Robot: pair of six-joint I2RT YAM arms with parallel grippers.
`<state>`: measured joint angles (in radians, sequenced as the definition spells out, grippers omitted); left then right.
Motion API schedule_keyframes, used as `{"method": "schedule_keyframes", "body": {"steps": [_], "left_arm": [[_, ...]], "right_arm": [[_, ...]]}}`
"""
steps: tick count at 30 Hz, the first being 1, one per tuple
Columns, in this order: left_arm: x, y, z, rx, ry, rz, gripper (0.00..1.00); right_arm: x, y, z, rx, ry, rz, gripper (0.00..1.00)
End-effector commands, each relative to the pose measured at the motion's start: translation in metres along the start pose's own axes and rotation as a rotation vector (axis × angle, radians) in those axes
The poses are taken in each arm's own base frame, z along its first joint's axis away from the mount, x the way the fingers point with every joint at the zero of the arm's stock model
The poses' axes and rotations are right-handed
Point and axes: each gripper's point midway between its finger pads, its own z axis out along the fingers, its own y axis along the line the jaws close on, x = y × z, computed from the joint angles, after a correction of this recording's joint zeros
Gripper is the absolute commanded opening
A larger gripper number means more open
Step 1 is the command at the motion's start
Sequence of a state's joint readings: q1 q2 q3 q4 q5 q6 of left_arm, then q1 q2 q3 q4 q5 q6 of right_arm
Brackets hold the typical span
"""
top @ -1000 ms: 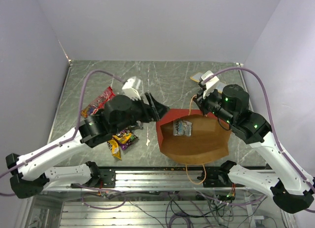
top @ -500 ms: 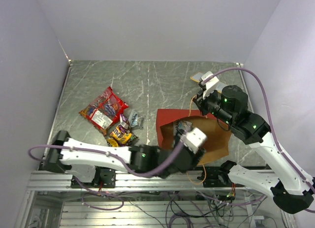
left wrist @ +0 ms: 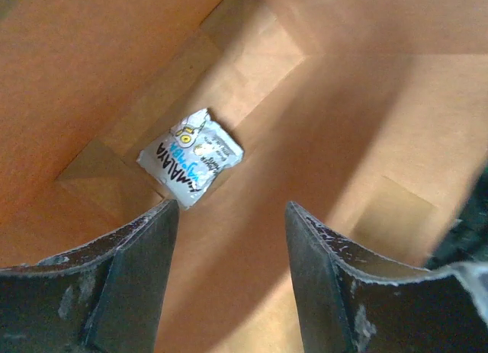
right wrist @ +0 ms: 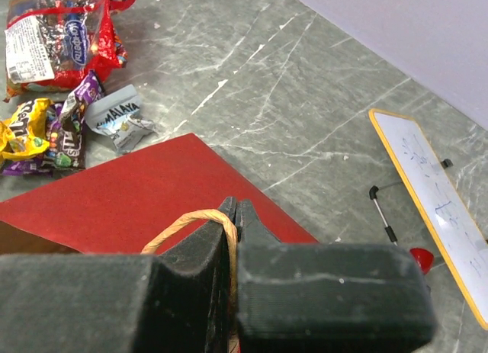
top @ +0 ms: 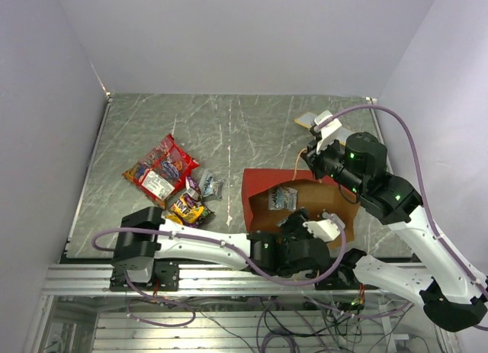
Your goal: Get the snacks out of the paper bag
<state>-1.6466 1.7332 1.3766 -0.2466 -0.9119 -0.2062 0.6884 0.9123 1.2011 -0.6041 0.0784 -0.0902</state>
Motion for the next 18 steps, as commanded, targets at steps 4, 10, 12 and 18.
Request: {"method": "schedule_keyframes", "body": {"steps": [4, 10, 12, 18], "left_arm": [[0.027, 0.008, 0.049, 0.0, 0.043, 0.056, 0.62], [0.059, 0.013, 0.083, 0.007, 0.117, 0.135, 0.59], [0.07, 0.017, 0.095, 0.004, 0.142, 0.147, 0.6], [0.095, 0.039, 0.131, -0.071, 0.232, 0.159, 0.78]], "right_arm": [[-0.018, 0.001, -0.007, -0.016, -0.031, 0.008, 0.0], [-0.017, 0.005, -0.005, -0.043, -0.011, -0.004, 0.0], [-0.017, 0.005, -0.005, -0.046, -0.01, -0.01, 0.0], [-0.017, 0.006, -0.005, -0.062, -0.001, -0.041, 0.0]]}}
